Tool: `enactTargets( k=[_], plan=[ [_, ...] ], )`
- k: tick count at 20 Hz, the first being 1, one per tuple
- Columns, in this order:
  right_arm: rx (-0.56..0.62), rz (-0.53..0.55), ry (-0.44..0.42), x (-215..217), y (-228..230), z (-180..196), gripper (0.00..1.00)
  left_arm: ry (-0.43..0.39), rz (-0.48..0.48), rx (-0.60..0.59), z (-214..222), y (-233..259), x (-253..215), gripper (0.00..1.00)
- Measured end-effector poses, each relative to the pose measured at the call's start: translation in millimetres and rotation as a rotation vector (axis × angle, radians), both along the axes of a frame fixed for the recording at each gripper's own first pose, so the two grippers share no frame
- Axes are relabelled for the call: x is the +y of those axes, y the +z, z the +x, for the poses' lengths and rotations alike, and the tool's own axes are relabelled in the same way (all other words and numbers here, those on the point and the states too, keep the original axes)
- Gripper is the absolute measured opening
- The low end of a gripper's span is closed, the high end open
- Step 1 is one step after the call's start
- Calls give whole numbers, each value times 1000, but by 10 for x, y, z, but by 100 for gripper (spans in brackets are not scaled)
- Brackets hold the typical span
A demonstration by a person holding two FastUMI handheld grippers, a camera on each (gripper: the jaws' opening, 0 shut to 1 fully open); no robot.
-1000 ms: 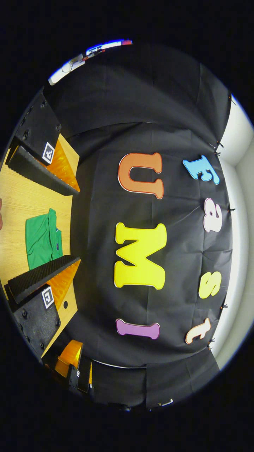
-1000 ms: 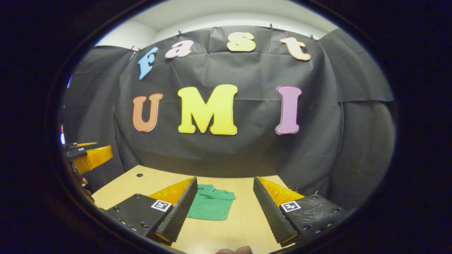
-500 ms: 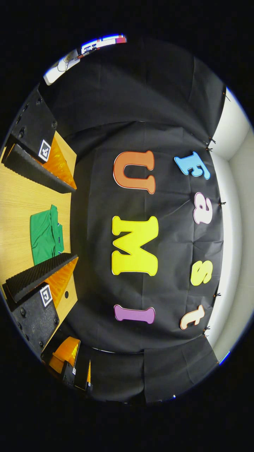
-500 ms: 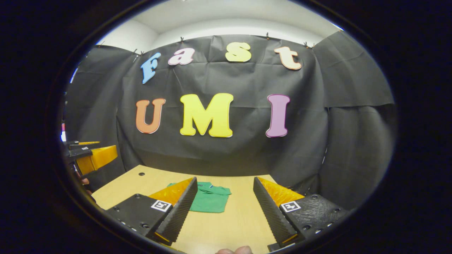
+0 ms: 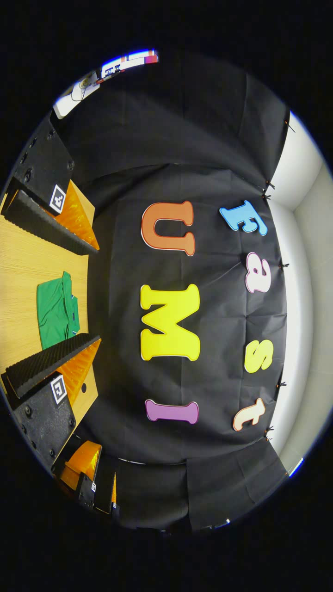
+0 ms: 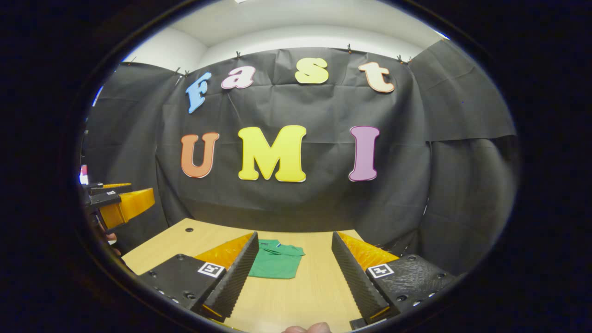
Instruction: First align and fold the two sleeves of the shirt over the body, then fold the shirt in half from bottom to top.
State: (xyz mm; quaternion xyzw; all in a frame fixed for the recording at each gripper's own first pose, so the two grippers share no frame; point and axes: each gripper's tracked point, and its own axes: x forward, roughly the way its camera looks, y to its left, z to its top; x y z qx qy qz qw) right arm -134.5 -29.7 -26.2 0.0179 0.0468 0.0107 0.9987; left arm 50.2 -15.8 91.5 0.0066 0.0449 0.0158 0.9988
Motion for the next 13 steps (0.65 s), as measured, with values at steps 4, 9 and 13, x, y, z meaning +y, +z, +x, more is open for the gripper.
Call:
enactTargets(
  k=[4, 9, 13],
  plan=[
    [-5, 14, 19, 46, 13, -12, 96, -10, 16, -6, -53, 17, -66, 100],
    [-10, 6, 36, 89, 60, -3, 96, -12, -1, 5, -87, -12, -112, 100],
    [-24, 2, 57, 155, 108, 43, 96, -1, 4, 6, -77, -2, -79, 100]
  ],
)
